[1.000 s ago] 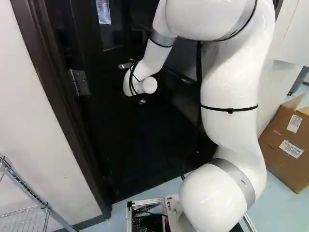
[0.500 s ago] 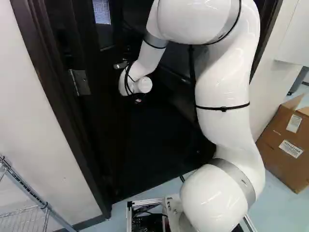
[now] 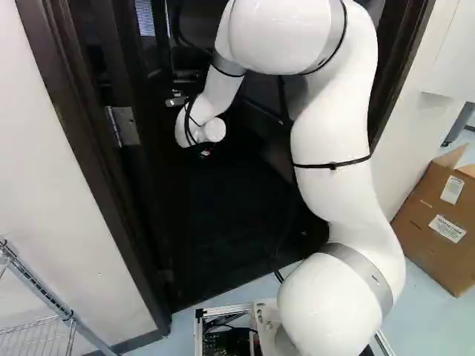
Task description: Open the door and move inside
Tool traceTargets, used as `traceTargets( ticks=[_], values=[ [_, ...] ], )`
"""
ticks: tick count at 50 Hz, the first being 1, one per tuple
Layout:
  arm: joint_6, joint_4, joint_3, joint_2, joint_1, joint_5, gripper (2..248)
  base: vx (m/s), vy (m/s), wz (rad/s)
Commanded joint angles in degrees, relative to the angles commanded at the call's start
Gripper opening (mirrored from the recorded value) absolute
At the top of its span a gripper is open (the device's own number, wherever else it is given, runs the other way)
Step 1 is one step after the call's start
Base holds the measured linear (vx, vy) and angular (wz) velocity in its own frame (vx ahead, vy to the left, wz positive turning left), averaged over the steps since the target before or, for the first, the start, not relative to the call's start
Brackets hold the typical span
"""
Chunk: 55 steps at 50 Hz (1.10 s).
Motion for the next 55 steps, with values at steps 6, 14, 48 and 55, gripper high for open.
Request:
traceTargets(
  ticks=[6,14,48,55],
  values=[
    [0.0,-0.7,-1.1,-0.9,0.5,0.0,247,0.0,0.0,0.0],
    [0.0,-1.7,-2.5,-1.9,1.1,0.0,247,0.0,0.0,0.0],
    [0.0,-6.2,-7.3,-5.6,3.8,0.0,247,0.0,0.0,0.0],
    [0.0,-7.2,-8.8,-6.7,4.6,0.0,247,0.0,0.0,0.0]
  ],
)
